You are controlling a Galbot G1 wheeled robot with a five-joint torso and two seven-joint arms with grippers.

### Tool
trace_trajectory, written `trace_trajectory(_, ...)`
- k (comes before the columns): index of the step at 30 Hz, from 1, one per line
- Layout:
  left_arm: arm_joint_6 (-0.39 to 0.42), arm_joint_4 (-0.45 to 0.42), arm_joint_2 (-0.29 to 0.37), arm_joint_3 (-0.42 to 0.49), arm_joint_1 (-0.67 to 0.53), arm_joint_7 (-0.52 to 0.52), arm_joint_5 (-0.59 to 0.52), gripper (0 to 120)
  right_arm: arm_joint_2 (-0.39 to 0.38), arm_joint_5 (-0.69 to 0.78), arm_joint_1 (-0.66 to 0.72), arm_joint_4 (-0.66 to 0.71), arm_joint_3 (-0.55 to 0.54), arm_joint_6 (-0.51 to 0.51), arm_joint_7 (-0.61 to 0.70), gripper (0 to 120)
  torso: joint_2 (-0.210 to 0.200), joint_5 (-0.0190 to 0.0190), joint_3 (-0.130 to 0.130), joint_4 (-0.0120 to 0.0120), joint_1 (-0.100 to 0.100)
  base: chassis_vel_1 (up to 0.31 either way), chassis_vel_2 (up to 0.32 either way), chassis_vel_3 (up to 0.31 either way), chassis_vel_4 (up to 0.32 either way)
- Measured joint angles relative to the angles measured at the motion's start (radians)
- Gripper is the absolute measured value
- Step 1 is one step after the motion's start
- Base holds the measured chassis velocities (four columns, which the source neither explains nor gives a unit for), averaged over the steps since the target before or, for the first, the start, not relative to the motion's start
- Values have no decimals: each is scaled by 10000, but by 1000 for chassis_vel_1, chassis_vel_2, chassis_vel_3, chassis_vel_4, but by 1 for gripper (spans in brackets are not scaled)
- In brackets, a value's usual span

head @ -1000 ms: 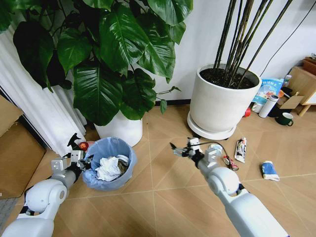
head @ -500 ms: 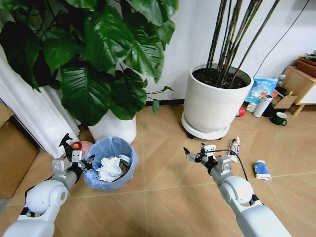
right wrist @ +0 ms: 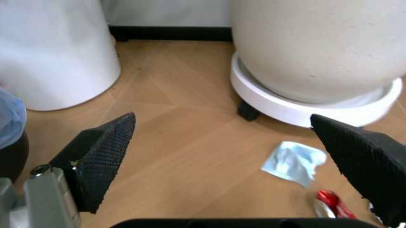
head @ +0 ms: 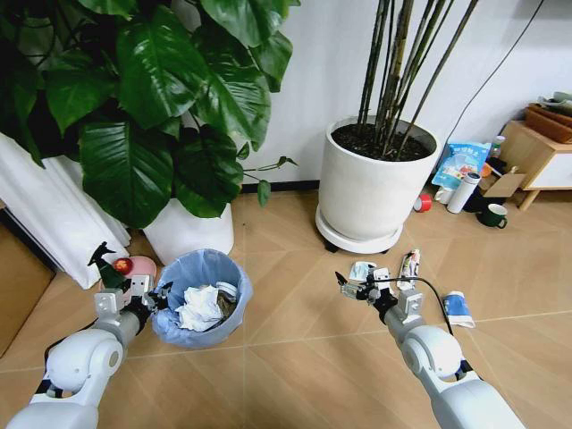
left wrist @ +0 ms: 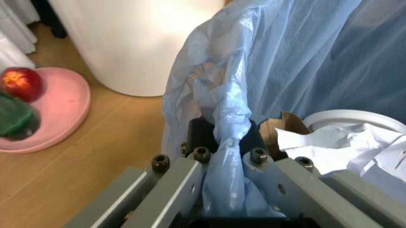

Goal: Pick up the trash bin and place the garbage on the floor into it.

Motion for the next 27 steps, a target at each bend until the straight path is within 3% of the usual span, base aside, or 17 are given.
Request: trace_trajectory(27,1,-46,-49,19,55,43,2,0,125,-124,-139,-61,121,41,-8,100,0,1,-1,-1,-1,-126,-124,123,128)
